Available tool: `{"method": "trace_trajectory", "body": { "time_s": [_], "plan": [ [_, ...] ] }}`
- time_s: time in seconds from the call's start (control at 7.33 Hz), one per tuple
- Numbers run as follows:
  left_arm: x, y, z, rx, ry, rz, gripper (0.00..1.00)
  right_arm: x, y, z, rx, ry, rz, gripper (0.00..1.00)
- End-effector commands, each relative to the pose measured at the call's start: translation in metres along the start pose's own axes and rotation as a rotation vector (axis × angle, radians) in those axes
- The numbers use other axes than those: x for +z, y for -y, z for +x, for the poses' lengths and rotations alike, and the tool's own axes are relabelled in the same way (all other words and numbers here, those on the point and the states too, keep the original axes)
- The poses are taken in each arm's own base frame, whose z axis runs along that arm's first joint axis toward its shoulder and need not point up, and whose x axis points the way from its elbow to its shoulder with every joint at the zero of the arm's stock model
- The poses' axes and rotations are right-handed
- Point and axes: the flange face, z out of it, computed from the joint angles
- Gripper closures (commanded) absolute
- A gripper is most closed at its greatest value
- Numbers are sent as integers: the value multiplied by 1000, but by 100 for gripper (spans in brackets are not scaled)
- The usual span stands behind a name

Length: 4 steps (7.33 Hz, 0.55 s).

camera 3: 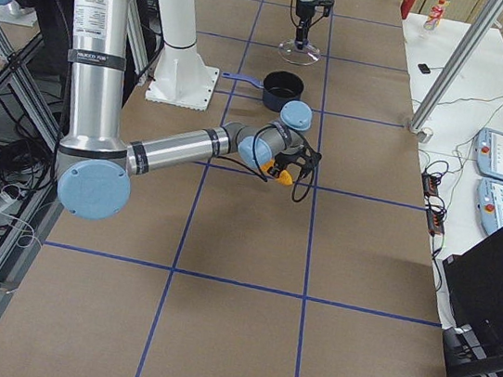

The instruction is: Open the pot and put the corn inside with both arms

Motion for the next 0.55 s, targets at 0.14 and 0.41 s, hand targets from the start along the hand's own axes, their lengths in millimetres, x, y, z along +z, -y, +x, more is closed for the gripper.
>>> {"method": "trace_trajectory", "body": {
  "time_s": [0.14,0.41],
  "plan": [
    [16,4,-135,94,12,10,44,1,-48,-111,32,-9,18,73],
    [38,-19,-224,132,33,6,44,-10,-94,-189,20,-42,87,71]
  ]
}}
